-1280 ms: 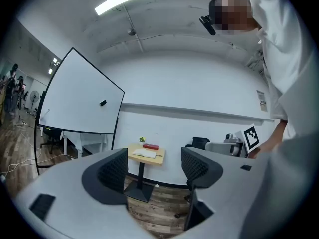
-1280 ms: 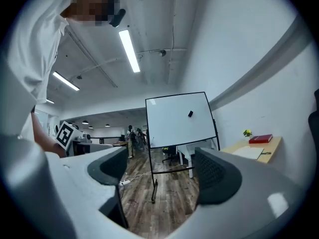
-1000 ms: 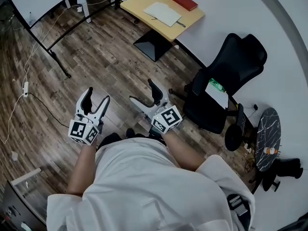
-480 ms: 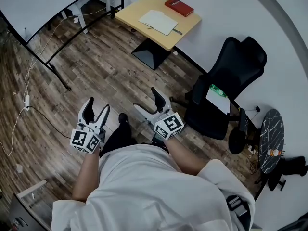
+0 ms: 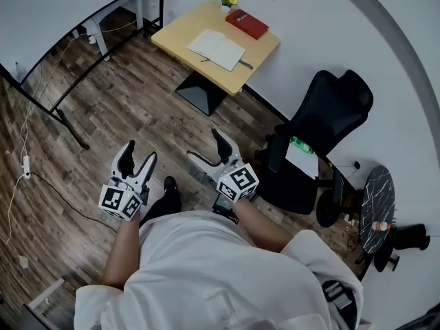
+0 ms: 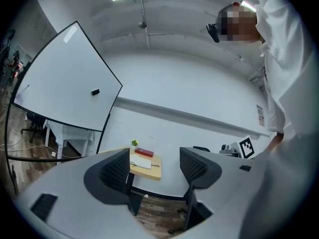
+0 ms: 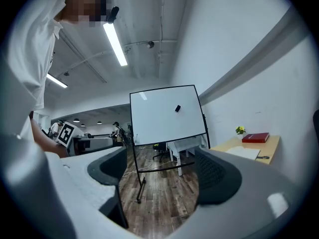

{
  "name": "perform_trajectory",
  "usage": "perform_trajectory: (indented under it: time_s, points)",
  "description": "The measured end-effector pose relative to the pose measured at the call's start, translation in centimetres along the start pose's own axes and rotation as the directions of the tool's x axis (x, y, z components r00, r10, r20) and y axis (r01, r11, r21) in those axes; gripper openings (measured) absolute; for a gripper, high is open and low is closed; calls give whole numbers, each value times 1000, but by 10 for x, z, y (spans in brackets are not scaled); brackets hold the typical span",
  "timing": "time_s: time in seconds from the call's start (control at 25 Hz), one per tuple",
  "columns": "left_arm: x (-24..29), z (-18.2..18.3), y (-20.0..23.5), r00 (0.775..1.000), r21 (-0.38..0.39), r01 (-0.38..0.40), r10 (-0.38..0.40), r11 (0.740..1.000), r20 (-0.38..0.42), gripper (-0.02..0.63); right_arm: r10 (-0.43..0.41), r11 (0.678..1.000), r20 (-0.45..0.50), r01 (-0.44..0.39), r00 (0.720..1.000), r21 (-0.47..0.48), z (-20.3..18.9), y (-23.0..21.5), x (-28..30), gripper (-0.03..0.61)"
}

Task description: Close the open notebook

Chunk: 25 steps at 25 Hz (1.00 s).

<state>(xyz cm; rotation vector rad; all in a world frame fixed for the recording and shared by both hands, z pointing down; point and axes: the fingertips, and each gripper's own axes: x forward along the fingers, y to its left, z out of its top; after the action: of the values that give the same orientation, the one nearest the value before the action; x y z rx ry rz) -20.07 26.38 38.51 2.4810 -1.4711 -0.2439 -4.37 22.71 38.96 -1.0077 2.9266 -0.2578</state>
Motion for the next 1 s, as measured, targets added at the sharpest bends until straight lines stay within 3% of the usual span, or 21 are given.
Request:
perform_trajectory:
  time_s: [0.48, 0.76, 1.0]
  points:
    - [107, 5, 78, 993, -104, 115, -117, 988, -9, 301, -73, 997, 4, 73, 997, -20, 19, -74, 80, 430]
    - [187, -8, 88, 977, -199, 195, -207, 961, -43, 301, -117, 992, 6, 117, 993, -48, 29, -127, 97, 430]
    - [267, -23, 90, 971, -187, 202, -222, 962, -93, 301, -122, 991, 19, 123, 992, -45, 32, -205, 116, 430]
